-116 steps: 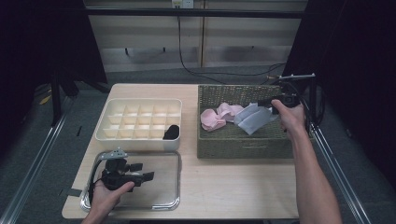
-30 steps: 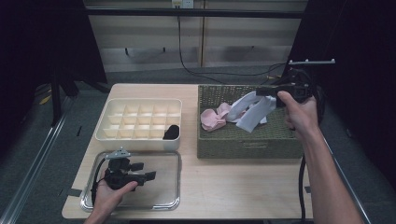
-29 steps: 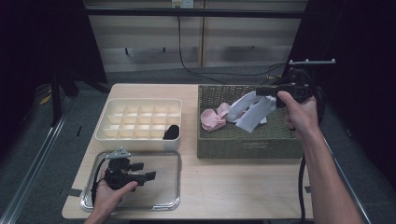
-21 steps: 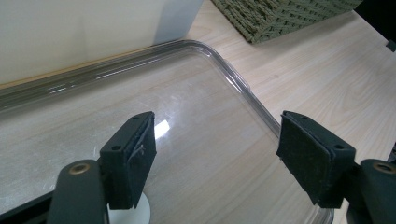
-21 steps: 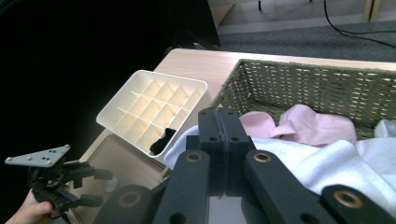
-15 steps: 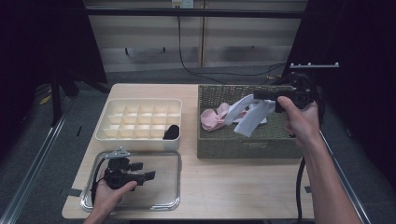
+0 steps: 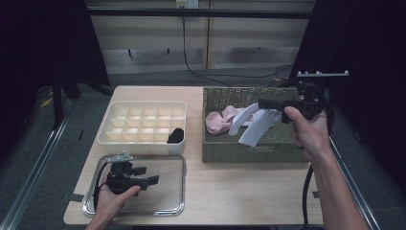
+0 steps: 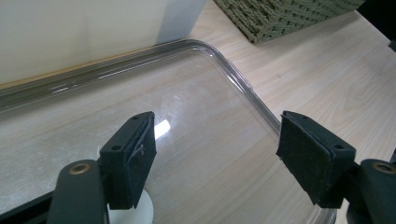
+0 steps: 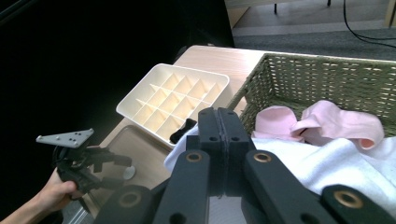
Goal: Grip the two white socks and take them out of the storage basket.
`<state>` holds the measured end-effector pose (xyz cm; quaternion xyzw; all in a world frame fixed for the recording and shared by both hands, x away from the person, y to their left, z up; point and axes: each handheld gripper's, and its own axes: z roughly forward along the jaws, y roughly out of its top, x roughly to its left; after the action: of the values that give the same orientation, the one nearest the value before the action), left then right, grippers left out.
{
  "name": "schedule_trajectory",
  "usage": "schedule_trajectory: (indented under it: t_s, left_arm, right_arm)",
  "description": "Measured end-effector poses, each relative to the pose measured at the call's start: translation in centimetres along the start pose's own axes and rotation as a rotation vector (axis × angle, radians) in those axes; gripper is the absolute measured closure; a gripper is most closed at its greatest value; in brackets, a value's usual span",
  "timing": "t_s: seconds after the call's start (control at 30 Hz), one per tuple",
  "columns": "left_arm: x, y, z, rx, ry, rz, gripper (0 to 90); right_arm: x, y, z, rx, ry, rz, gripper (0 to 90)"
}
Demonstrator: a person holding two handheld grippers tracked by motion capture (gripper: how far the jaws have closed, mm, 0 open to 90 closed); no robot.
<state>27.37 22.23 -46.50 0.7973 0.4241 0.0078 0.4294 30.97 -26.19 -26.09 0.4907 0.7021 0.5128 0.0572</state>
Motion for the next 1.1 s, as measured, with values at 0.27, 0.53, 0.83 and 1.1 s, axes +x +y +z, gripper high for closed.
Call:
schedule_trajectory:
  t_s: [0.27, 0.53, 0.83, 1.1]
  left_arm:
    - [-0.1, 0.2, 0.1, 0.001, 0.000, 0.002, 27.8]
    - [-1.1, 1.1, 0.3, 0.001, -0.001, 0.039, 28.9]
    - [-1.9, 2.2, 0.3, -0.011, -0.006, 0.056, 32.8]
    - [-2.1, 3.0, 0.5, -0.026, -0.011, 0.060, 31.8]
  right_arm:
    - [0.1, -1.3, -0.3, -0.002, 0.010, 0.008, 89.5]
    - [0.6, -2.7, -0.3, 0.007, 0.021, 0.003, 89.5]
    - [1.6, -4.1, -0.3, 0.019, 0.032, -0.009, 89.5]
    - [1.8, -6.4, 0.1, 0.043, 0.043, -0.005, 89.4]
